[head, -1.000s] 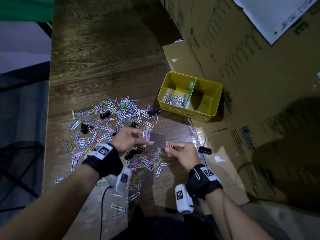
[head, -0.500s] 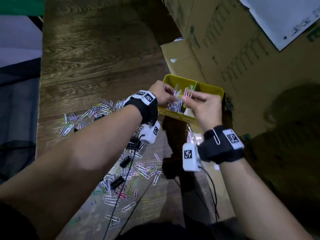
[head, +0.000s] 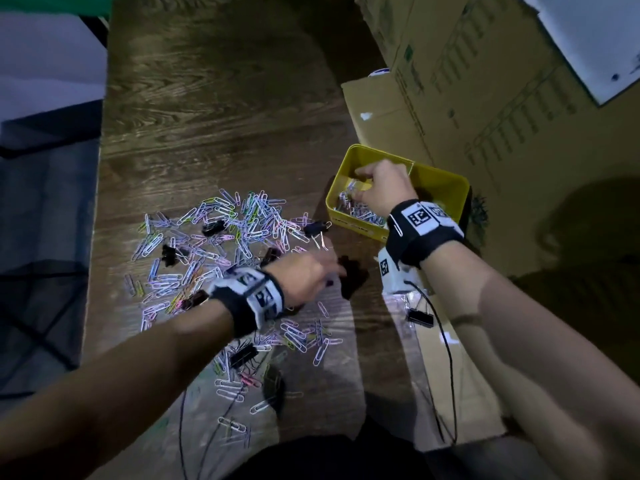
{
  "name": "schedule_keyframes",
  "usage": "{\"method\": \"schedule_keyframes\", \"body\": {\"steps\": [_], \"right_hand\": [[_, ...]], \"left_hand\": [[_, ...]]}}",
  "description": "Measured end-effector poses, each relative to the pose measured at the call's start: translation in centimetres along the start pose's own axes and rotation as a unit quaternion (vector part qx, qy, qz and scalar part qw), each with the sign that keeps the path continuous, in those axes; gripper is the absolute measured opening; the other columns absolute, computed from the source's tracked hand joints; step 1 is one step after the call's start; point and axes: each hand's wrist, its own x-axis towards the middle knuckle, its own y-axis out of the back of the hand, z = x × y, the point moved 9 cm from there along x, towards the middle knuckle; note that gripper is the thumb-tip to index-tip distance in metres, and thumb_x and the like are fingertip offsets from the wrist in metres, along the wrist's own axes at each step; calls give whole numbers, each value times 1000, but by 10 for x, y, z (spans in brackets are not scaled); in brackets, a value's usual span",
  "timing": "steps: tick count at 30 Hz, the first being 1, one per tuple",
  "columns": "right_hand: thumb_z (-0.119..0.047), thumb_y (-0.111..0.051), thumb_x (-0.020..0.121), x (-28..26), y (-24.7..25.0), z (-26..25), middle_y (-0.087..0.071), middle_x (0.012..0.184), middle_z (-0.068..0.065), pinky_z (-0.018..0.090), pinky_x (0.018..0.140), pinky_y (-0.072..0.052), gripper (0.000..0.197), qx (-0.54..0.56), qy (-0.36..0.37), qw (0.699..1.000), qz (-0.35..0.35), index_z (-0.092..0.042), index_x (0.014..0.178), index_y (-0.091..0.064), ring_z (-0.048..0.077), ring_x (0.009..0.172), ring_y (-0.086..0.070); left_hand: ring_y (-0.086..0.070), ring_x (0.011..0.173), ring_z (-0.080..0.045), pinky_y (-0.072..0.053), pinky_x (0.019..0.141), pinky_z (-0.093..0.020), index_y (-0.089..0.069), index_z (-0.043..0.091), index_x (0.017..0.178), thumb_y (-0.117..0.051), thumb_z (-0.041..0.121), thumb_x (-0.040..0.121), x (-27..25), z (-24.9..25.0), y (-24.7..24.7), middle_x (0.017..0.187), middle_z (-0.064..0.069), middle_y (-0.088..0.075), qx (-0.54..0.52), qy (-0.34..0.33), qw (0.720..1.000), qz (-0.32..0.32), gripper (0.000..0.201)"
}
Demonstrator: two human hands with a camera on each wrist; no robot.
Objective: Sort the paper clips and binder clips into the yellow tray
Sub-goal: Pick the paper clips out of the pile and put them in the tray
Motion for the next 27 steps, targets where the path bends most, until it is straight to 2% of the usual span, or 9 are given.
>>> {"method": "schedule_keyframes", "body": {"steps": [3, 4, 5, 6, 9, 16, 20, 24, 27], "right_hand": [[-20, -69, 84, -25, -1, -17, -59, 128, 7, 28, 104, -31, 38, 22, 74, 997, 28, -19, 122, -63, 21, 117, -55], [-19, -70, 83, -36, -3, -24, -62, 124, 6, 21, 89, -28, 34, 42, 109, 993, 36, -19, 117, -66, 20, 114, -56], [-15, -71, 82, -47, -7, -28, -64, 119, 6, 44, 97, -41, 31, 66, 139, 987, 42, -17, 113, -68, 19, 109, -57], [-11, -71, 80, -60, -11, -30, -65, 114, 6, 20, 101, -36, 29, 87, 160, 982, 49, -15, 110, -70, 18, 105, -58], [-11, -72, 80, -99, -25, -25, -65, 108, 5, 9, 93, -33, 24, 116, 181, 974, 71, -14, 104, -72, 14, 97, -57], [-41, -74, 73, -189, -145, 16, -44, 136, 6, 36, 99, -44, 74, -97, 72, 964, -238, -17, 135, -43, 21, 118, -48], [-47, -74, 73, -216, -178, 29, -34, 138, 15, 42, 106, -36, 87, -117, 2, 970, -213, -8, 139, -32, 34, 129, -36], [-19, -67, 83, -218, -186, 18, -40, 128, 14, 42, 94, -46, 61, -126, 18, 981, -145, -10, 135, -36, 34, 115, -49], [0, -55, 84, -213, -190, 16, -46, 121, 14, 43, 87, -50, 44, -106, 30, 983, -148, -9, 127, -48, 35, 105, -56]], "left_hand": [[-34, 129, -28, -38, 102, -48, -27, 30, 142, -47, 7, 85, -19, 16, -50, 146, -9, -28, 82, -18, 990, -110, 64], [-28, 130, -29, -33, 105, -48, -21, 29, 143, -46, 7, 86, -24, 19, -59, 148, -10, -24, 103, -18, 987, -123, 65], [-25, 131, -29, -29, 106, -47, -20, 26, 144, -44, 7, 87, -30, 22, -65, 148, -12, -21, 124, -17, 983, -131, 64], [-24, 132, -29, -26, 107, -46, -21, 22, 143, -42, 7, 88, -36, 24, -68, 148, -13, -20, 144, -16, 981, -132, 61], [-25, 130, -30, -25, 107, -43, -24, 12, 141, -39, 7, 91, -57, 23, -78, 146, -14, -24, 166, -13, 978, -125, 53], [-30, 125, -27, -31, 104, -40, -23, 11, 140, -43, 27, 93, -92, 15, -94, 141, -12, -29, 148, 10, 983, -109, 54], [-34, 125, -33, -36, 105, -40, -33, 3, 136, -47, 5, 86, -92, 12, -105, 136, -17, -37, 144, 61, 983, -91, 52], [-65, 81, -26, -55, 70, -28, -68, 6, 96, -53, 17, 65, -88, 20, -102, 91, -7, -67, 134, 47, 989, -29, 36], [-64, 89, -25, -51, 80, -26, -67, 5, 101, -69, 14, 65, -85, 21, -95, 97, -7, -68, 126, 58, 990, 5, 37]]}}
